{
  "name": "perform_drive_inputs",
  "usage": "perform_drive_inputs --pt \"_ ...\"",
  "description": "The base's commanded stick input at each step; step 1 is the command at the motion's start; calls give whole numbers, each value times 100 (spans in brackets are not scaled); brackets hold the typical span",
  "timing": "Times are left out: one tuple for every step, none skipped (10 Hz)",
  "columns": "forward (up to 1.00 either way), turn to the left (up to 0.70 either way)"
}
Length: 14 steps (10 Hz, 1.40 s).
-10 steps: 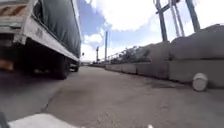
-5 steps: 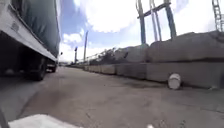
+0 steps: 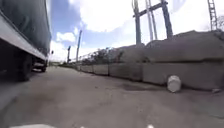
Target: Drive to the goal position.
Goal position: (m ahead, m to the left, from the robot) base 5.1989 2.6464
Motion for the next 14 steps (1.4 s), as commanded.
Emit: perform_drive_inputs --pt "70 27" --pt "70 27" --pt "70 17" --pt "70 0" --pt "70 7" --pt "70 24" --pt "70 27" --pt "70 27" --pt "70 27" --pt "70 18" --pt "70 3" --pt "70 3" --pt "70 27" --pt "70 26"
